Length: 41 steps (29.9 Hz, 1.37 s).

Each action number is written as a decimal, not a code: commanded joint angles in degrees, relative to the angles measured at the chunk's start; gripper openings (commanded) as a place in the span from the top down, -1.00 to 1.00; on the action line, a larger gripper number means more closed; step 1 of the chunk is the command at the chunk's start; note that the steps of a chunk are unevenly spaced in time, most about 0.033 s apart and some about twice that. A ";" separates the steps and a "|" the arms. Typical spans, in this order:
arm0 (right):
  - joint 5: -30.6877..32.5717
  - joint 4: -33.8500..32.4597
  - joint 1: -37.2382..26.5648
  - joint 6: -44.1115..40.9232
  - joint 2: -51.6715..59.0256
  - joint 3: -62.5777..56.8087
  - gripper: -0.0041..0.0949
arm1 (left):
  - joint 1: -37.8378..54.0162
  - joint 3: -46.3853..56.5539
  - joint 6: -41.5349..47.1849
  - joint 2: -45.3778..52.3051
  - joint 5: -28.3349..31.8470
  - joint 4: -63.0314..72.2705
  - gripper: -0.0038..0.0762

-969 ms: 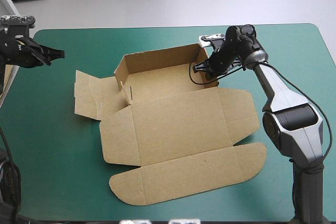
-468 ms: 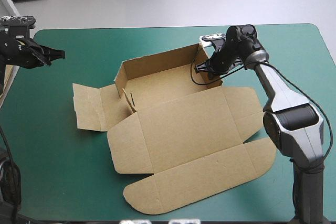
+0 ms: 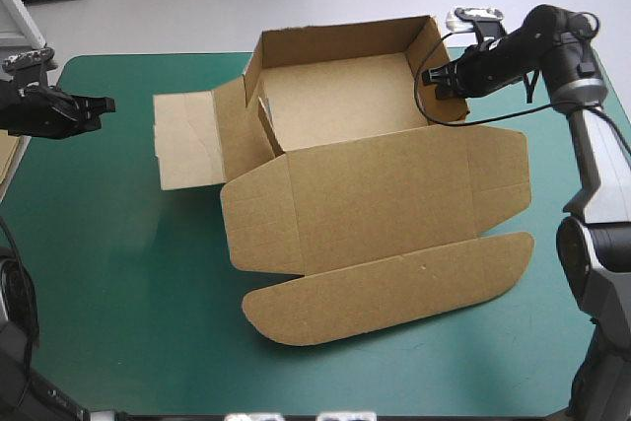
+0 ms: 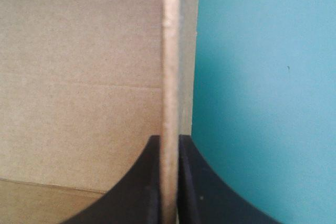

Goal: Fold the box

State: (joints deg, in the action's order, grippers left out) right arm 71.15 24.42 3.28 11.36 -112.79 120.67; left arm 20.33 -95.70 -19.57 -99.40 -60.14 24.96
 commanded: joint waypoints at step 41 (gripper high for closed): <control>-6.00 18.14 -0.97 4.87 8.60 1.65 0.92 | -10.24 -0.91 -20.20 -1.24 -13.88 48.59 0.92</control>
State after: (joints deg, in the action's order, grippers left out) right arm 68.63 38.86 1.89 17.06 -106.41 120.67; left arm 10.60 -95.26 -39.72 -104.59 -69.64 67.88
